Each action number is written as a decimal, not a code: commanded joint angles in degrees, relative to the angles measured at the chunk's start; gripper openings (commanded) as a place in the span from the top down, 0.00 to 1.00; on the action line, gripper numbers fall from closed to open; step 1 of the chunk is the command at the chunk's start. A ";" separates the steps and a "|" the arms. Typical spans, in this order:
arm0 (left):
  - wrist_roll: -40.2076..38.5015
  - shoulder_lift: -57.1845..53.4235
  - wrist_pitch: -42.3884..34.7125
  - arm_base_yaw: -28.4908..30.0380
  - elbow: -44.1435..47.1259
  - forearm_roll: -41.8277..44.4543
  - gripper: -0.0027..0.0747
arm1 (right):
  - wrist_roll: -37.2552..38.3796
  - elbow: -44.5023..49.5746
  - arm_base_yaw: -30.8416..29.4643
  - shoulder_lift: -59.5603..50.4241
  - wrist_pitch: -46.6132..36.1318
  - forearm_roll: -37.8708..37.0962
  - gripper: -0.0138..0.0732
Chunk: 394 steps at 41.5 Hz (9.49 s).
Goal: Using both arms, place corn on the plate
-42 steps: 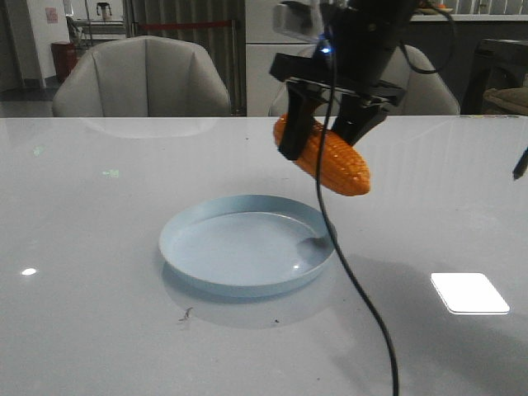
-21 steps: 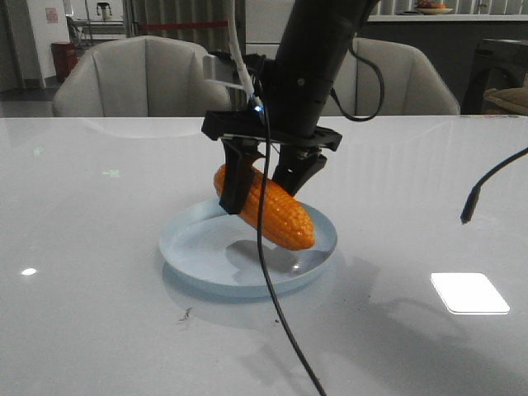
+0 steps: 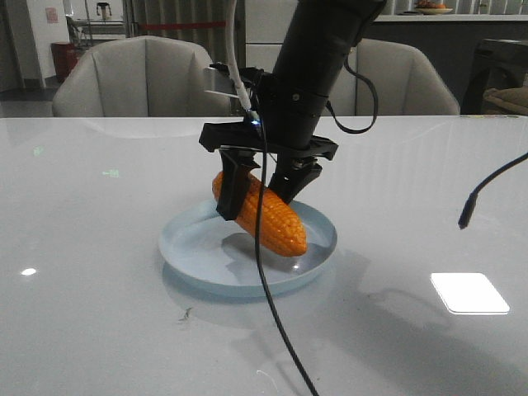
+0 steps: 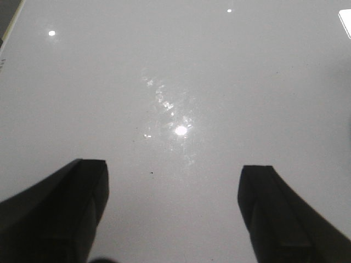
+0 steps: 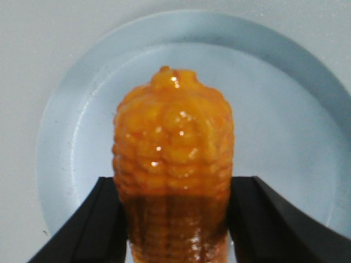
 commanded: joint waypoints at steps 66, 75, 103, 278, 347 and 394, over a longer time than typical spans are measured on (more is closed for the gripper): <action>-0.40 -0.77 -3.09 0.02 -1.57 0.05 0.26 | 0.24 30.60 -28.18 -63.75 -10.88 -5.68 0.12; -0.40 -0.77 -3.09 0.02 -1.57 0.05 0.26 | 0.24 50.53 -31.92 -79.02 -16.30 -9.45 0.12; -0.40 0.88 -6.01 0.02 -1.57 0.05 0.26 | 0.29 64.99 -31.99 -91.73 -16.87 -9.54 0.12; -0.53 -49.45 -29.91 -3.30 39.81 -5.45 0.85 | 0.29 65.07 -26.92 -117.73 -17.45 -16.63 0.12; -0.53 -49.45 -29.91 -3.30 39.81 -5.45 0.85 | 0.29 103.33 -25.81 -126.81 -43.67 6.06 0.78; -0.53 -49.45 -29.91 -3.30 39.81 -5.45 0.85 | 0.29 103.33 -25.81 -126.81 -43.55 6.06 0.78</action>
